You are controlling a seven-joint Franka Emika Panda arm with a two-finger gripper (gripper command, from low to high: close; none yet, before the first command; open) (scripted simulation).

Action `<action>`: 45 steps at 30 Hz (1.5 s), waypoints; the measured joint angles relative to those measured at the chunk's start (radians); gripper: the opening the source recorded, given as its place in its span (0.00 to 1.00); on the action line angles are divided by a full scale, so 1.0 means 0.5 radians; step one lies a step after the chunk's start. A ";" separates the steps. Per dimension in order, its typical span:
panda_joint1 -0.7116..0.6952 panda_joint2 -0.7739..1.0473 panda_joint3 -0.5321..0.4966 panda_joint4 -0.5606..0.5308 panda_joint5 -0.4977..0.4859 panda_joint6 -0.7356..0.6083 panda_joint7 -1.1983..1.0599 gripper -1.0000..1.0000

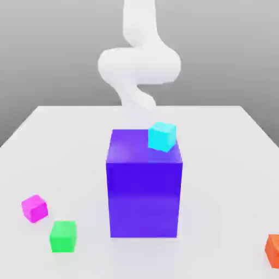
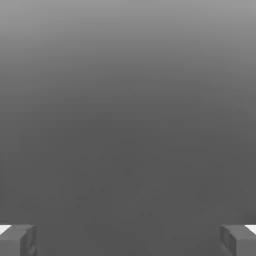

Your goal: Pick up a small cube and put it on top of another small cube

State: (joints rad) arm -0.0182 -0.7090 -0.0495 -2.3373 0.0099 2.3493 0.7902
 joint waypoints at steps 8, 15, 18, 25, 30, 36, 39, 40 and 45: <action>-0.132 0.588 -0.322 -0.242 0.090 0.320 -0.083 0.50; -0.273 1.097 -0.573 -0.449 0.207 0.593 -0.182 0.50; -0.381 1.317 -0.664 -0.538 0.266 0.710 -0.230 0.50; -0.616 1.811 -0.652 -0.658 0.476 0.998 -0.398 0.50; -0.882 2.123 -0.322 -0.586 0.786 1.227 -0.635 0.00; -0.913 2.149 -0.288 -0.580 0.803 1.246 -0.648 0.00; -0.818 2.035 -0.409 -0.609 0.682 1.163 -0.556 0.00; -0.776 1.975 -0.466 -0.624 0.614 1.120 -0.504 0.00; -0.635 1.679 -0.590 -0.669 0.276 0.881 -0.233 0.00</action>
State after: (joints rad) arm -0.3356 0.1306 -0.3447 -2.6720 0.1478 2.7900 0.6739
